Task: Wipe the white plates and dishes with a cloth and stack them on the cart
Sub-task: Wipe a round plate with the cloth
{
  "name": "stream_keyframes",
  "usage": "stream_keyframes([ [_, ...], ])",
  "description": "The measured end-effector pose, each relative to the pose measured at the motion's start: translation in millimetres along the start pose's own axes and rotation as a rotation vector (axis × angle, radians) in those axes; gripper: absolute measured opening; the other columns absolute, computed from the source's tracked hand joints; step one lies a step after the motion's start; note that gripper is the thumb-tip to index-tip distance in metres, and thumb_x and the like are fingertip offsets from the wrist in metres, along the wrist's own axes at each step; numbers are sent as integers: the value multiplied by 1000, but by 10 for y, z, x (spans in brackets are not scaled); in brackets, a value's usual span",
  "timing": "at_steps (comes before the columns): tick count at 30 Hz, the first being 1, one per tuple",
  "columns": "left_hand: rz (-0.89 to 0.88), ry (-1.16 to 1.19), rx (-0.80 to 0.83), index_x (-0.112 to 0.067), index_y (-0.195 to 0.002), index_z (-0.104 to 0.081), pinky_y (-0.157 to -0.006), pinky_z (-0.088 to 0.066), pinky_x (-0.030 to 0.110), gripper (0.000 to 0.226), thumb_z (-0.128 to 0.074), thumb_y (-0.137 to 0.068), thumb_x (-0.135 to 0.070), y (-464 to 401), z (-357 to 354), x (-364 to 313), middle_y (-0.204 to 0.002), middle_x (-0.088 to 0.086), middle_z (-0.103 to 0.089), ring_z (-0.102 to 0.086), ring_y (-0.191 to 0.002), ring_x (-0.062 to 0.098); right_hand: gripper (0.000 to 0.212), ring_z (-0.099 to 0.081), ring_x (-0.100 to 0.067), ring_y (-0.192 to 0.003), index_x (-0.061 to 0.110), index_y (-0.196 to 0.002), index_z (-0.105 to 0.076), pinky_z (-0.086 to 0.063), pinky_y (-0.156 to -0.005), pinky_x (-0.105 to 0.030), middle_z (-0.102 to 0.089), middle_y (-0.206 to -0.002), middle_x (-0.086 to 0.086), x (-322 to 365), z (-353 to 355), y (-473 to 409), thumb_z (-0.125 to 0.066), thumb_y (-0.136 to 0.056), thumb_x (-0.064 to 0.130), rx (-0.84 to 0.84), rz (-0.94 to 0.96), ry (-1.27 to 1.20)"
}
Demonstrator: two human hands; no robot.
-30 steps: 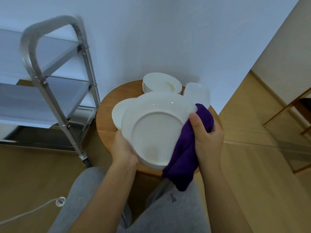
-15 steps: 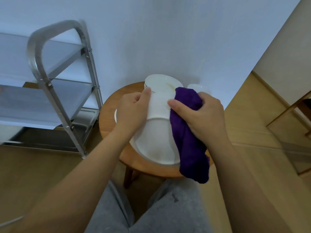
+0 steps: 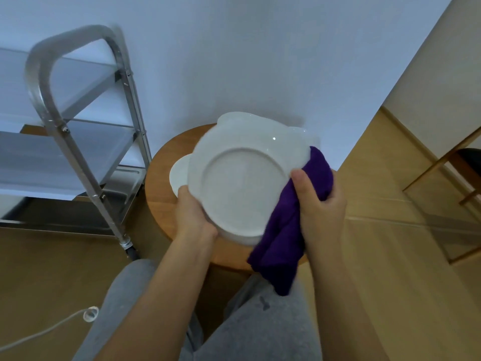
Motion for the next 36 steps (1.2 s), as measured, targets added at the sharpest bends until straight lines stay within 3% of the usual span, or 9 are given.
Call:
stream_keyframes([
  [5, 29, 69, 62, -29, -98, -67, -82, -54, 44, 20, -54, -88, -40, 125, 25, 171, -91, 3, -73, -66, -90, 28, 29, -64, 3, -66, 25, -87, -64, -48, -54, -11, -68, -71, 17, -205, 75, 85, -72, -69, 46, -143, -71, -184],
  [10, -129, -166, 466, -33, -101, -69, -78, -57, 41, 41, -54, -73, -58, 236, -58, -236, -105, 1, -72, -68, -96, 22, 43, -70, -17, -89, 19, -100, -70, -55, -73, -28, -74, -95, 0, -556, 11, -86, -75, -68, 48, 60, -406, -282],
  [14, 41, -117, 617, -22, -90, -77, -66, -58, 44, 26, -59, -75, -32, 292, -88, -261, -105, 9, -71, -69, -93, 29, 24, -67, 2, -72, 17, -99, -66, -47, -54, -8, -72, -80, 13, -559, -23, -106, -63, -86, 37, 52, -393, -86],
  [17, -24, -157, 688, -22, -91, -77, -65, -58, 41, 27, -72, -67, -33, 392, -146, -274, -101, 8, -73, -70, -90, 28, 40, -54, 2, -101, 33, -135, -44, -39, -69, -2, -53, -117, 22, -472, -107, -96, -49, -95, 31, 74, -301, 115],
  [20, -114, -330, 646, -27, -100, -69, -58, -57, 33, 34, -65, -67, -32, 455, -198, -275, -92, 1, -74, -71, -83, 22, 55, -27, -9, -135, 48, -144, -15, -26, -111, -28, -25, -150, 16, -414, -438, 59, -41, -99, 34, 247, -218, 237],
  [24, -193, -458, 519, -27, -109, -59, -62, -58, 35, 57, -69, -54, -41, 430, -172, -288, -95, 0, -73, -71, -85, 22, 51, -8, -7, -143, 59, -135, -2, -15, -118, -44, -7, -156, 21, -336, -699, 224, -33, -100, 39, 353, -134, 235],
  [29, -244, -446, 452, -31, -99, -58, -53, -56, 27, 42, -67, -59, -40, 391, -125, -308, -81, -6, -73, -71, -75, 14, 49, -15, -7, -142, 63, -127, -3, -21, -117, -40, -7, -154, 22, -310, -861, 388, -34, -100, 36, 525, -132, 136],
  [32, -171, -344, 451, -24, -113, -58, -62, -57, 36, 47, -64, -68, -36, 306, -133, -307, -95, 3, -73, -71, -87, 23, 45, -31, -2, -132, 65, -126, -16, -33, -112, -34, -22, -149, 23, -269, -1037, 646, -38, -96, 41, 679, -66, 120],
  [36, -90, -213, 489, -22, -116, -58, -70, -58, 43, 43, -60, -75, -35, 202, -123, -397, -108, 10, -70, -67, -98, 31, 56, -23, 10, -134, 69, -124, -26, -26, -112, -20, -20, -128, 56, -245, -936, 630, -41, -90, 26, 713, 150, 257],
])
Point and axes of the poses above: each hand's wrist, its own y-axis away from the middle knuckle, its own z-axis out of the back of the hand, x = y × z, the point moved 9 cm from there along -y, towards the middle knuckle
